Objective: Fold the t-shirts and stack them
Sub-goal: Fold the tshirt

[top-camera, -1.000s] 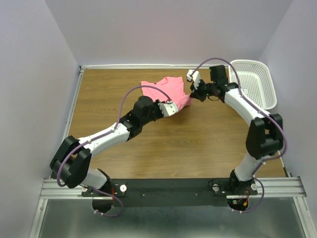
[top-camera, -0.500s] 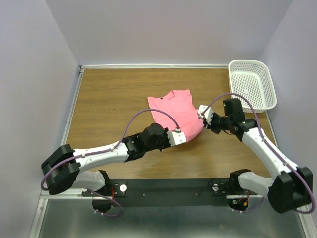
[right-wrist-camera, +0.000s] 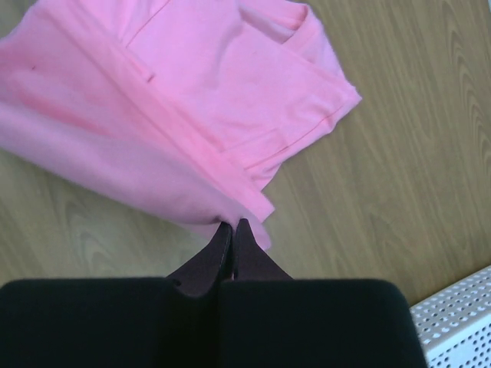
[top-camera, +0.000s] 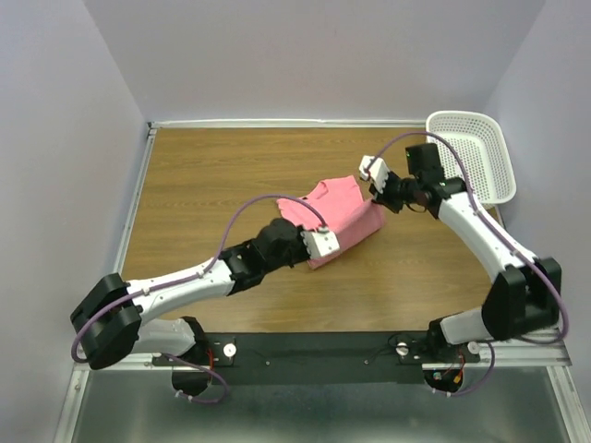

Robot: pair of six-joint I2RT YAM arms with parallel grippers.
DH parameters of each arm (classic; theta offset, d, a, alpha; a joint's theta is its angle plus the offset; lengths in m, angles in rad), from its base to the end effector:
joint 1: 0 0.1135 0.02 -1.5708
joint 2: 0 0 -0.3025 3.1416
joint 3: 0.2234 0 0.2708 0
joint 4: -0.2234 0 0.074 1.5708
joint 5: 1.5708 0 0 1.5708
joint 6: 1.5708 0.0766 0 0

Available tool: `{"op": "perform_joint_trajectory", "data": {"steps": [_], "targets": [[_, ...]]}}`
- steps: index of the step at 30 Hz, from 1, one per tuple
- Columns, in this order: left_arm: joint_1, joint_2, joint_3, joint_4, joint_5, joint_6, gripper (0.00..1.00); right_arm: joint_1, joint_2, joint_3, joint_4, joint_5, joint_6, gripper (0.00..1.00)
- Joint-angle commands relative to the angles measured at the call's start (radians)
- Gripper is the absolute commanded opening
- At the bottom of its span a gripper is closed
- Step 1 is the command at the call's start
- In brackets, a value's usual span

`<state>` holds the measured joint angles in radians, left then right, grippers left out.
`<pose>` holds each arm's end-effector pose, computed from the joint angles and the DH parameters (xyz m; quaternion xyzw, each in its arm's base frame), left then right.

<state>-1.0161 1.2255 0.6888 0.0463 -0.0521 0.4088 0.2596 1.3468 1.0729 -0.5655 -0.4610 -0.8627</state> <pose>0.1656 -0.2597 0.2438 0.5503 0.6575 -0.1324 0.4973 0.2991 0.1147 0.2886 -0.5530 0.7263 0.1003 0.3958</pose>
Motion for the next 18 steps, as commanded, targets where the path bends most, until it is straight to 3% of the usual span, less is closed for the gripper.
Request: {"op": "perform_joint_trajectory", "data": {"steps": [1,8,12,18], "targets": [[0.190,0.038,0.069,0.125,-0.023,0.110,0.00,-0.005,0.196,0.225,0.071,-0.044,0.063,0.01],[0.407,0.285,0.240,0.254,0.021,0.185,0.00,-0.005,0.606,0.687,0.101,-0.087,0.197,0.01],[0.465,0.414,0.294,0.300,0.003,0.180,0.00,-0.005,0.799,0.872,0.104,-0.094,0.254,0.01],[0.516,0.500,0.325,0.294,0.037,0.173,0.00,-0.003,0.957,1.004,0.108,-0.102,0.300,0.01]]}}
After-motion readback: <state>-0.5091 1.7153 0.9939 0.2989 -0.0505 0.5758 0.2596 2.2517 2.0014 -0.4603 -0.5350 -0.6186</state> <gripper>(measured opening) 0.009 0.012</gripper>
